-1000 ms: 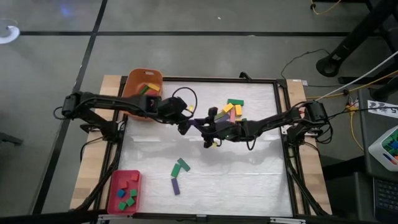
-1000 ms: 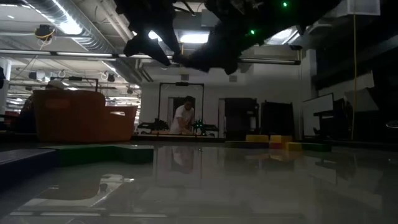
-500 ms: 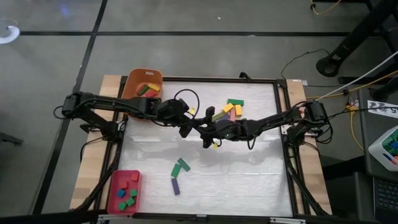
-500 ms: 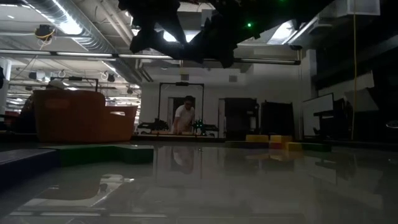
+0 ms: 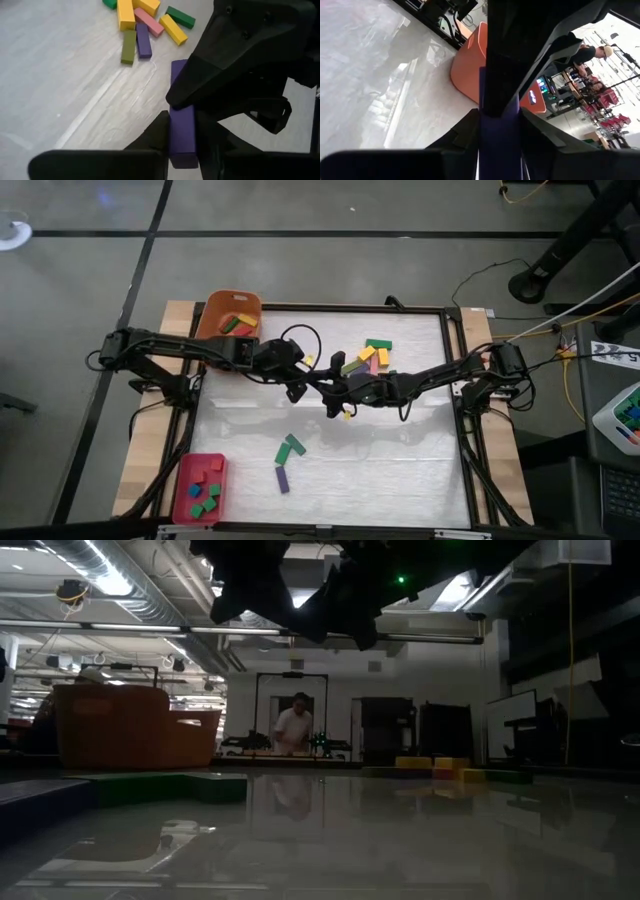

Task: Sort blocks by size
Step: Put the big purple block into the orange bin

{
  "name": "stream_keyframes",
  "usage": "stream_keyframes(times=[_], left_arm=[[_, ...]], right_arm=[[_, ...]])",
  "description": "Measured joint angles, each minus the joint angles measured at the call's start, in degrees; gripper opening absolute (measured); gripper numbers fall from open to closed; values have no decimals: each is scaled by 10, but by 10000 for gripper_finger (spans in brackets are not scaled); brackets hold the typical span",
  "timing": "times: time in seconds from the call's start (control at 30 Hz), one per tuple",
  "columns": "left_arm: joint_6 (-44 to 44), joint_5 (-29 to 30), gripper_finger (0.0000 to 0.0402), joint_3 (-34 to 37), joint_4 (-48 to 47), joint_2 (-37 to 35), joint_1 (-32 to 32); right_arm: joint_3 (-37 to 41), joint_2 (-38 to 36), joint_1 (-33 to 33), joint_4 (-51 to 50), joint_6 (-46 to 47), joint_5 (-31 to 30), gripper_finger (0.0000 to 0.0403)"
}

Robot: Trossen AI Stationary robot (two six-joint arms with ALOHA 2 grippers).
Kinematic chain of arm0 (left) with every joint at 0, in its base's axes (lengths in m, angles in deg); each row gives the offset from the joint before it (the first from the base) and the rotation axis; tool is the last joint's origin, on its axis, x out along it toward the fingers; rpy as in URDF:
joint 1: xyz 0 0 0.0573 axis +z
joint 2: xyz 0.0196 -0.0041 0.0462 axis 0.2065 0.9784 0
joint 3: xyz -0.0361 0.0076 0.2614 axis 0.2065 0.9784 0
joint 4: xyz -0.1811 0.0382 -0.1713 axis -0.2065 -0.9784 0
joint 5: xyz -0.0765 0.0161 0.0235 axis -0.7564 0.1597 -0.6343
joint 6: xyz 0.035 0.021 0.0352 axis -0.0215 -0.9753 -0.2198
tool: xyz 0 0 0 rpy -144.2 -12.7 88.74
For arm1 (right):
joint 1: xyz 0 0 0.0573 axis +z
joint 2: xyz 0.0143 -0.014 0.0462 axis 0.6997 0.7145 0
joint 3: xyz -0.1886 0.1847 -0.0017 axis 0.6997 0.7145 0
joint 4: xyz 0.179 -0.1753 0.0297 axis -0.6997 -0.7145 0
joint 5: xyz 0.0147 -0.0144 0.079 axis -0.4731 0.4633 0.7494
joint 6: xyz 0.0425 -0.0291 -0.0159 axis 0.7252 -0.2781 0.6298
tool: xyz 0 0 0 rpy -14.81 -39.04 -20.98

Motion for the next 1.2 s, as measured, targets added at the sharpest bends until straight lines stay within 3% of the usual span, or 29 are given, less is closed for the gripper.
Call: stream_keyframes(times=[0.3, 0.53, 0.83, 1.2], left_arm=[[-16, 1, 43, 0, -17, 0, 4], [-15, 39, 43, 0, -103, 0, 35], [-63, 170, 43, 0, -203, 0, 120], [-89, 321, 44, 0, -319, 0, 232]], right_arm=[[0, -1, 0, -1, 6, 5, 174], [-1, -11, 0, -45, 9, 4, 211], [-1, -62, 0, -276, 77, 4, 202], [2, -68, 0, -571, 352, 4, 181]])
